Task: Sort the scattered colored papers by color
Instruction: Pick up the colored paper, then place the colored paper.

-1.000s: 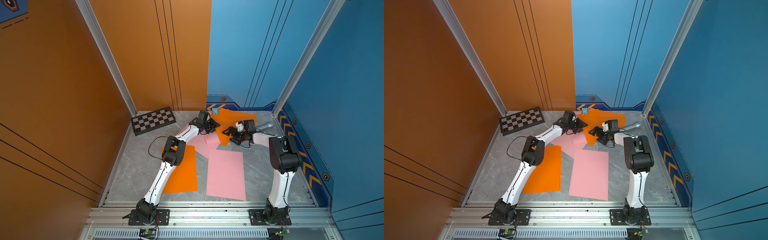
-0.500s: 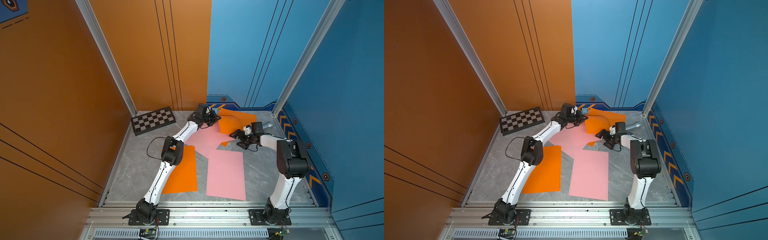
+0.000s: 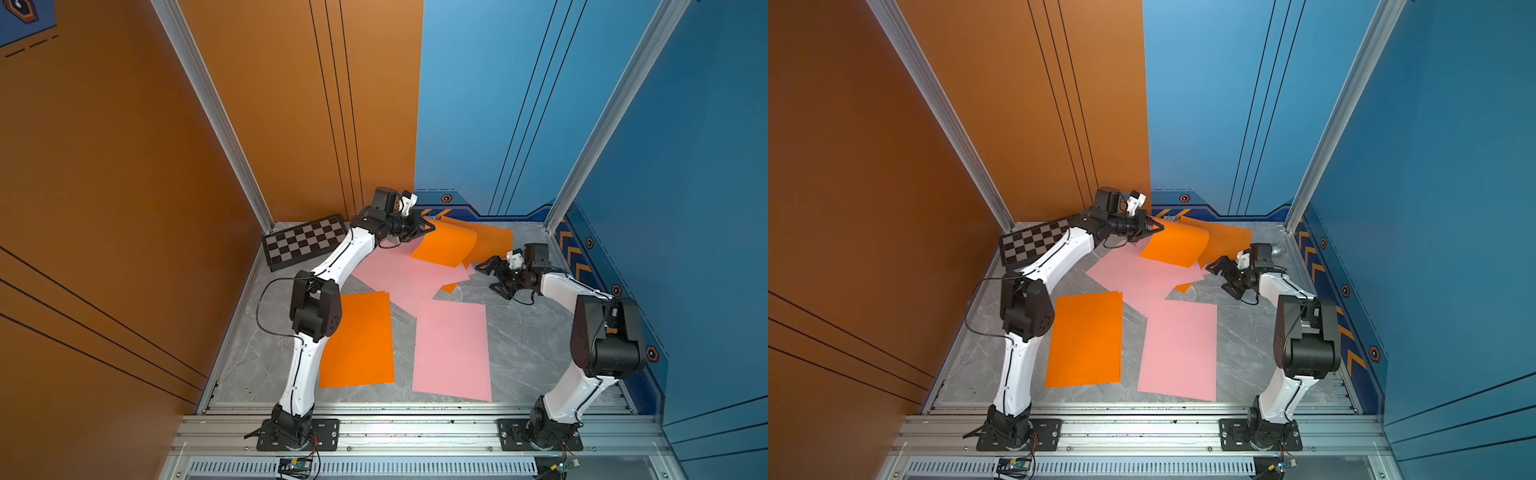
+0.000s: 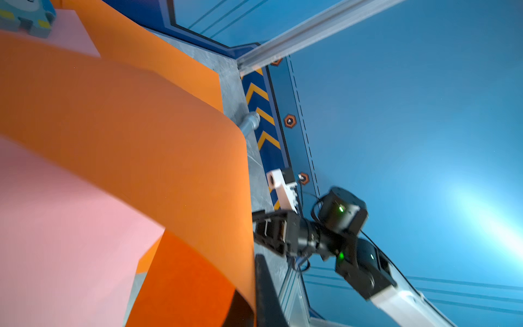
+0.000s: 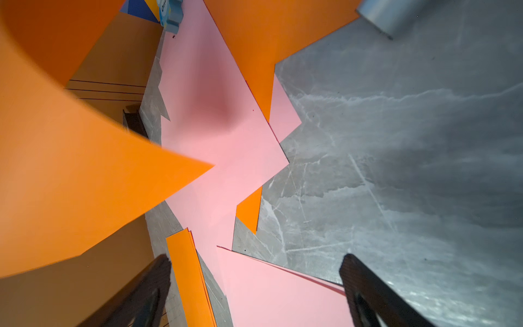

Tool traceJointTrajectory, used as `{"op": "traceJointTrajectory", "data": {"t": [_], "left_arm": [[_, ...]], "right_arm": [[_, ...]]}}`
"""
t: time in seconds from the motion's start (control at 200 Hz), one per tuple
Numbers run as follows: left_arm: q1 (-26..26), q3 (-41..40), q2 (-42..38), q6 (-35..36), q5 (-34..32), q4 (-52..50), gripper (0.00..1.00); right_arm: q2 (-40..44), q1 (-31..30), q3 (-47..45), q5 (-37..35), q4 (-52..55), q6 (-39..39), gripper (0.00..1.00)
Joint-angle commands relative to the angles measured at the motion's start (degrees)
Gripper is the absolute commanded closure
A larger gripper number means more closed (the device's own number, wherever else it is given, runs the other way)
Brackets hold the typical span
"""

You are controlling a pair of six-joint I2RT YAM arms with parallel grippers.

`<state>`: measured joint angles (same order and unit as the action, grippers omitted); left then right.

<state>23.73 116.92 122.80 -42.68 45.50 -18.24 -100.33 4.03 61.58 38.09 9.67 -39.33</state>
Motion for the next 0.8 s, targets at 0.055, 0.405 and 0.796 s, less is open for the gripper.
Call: {"op": "traceJointTrajectory", "data": {"t": [0.055, 0.405, 0.796], "left_arm": [[-0.8, -17.1, -16.1, 8.4, 1.0, -4.3, 1.0], [-14.3, -63.3, -49.4, 6.4, -2.6, -10.7, 1.0], [-17.5, -63.9, -48.0, 20.5, -16.1, -34.2, 1.0]], "right_arm": [[4.1, -0.8, -1.8, 2.3, -2.9, -2.1, 0.04], [6.1, -2.6, -5.9, 2.5, -6.7, -3.2, 0.04], [3.2, -6.8, -4.0, 3.1, -9.6, -4.7, 0.04]]}}
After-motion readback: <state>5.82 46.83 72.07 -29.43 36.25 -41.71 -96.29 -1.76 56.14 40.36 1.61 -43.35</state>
